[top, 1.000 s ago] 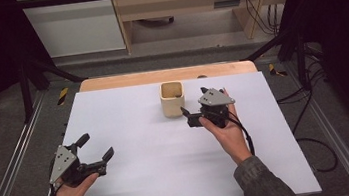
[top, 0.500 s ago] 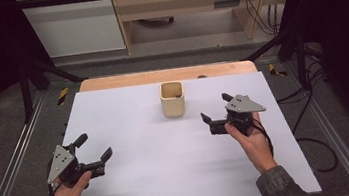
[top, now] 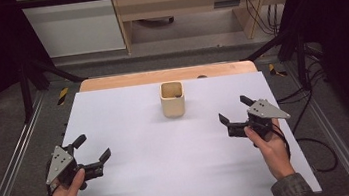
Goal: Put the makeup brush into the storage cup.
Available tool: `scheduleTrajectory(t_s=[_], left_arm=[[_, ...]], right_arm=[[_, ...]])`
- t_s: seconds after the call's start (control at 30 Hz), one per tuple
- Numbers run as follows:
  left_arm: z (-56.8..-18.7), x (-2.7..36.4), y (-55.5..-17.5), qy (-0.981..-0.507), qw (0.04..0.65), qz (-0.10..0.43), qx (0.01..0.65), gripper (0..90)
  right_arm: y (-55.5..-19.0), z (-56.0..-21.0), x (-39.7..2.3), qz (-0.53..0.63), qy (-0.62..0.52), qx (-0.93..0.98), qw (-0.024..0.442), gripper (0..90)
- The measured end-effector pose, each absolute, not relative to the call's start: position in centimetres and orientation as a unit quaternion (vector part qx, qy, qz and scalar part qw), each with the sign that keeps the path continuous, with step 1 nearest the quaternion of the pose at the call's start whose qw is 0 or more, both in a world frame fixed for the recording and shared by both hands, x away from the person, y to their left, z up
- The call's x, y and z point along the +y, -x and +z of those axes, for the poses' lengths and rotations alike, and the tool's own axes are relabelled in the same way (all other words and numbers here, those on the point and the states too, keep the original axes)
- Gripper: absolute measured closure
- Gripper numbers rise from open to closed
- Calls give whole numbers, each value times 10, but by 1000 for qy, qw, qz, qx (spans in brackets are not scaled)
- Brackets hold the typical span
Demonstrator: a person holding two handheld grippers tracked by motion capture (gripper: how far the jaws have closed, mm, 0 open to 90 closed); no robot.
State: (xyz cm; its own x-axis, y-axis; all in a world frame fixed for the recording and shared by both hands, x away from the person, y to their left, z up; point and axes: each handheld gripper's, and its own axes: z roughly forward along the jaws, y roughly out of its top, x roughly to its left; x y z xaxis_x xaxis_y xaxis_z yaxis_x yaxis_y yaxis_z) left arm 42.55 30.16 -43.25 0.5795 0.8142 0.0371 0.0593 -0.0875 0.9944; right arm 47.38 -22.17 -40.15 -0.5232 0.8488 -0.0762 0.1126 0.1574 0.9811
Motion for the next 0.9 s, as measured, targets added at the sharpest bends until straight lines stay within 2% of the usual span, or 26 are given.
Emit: scheduleTrajectory(t_s=[0.9], left_arm=[[-433,309,-424,-677,594,312,303,11]], right_arm=[[-441,-427,-271,560,-341,667,353,58]])
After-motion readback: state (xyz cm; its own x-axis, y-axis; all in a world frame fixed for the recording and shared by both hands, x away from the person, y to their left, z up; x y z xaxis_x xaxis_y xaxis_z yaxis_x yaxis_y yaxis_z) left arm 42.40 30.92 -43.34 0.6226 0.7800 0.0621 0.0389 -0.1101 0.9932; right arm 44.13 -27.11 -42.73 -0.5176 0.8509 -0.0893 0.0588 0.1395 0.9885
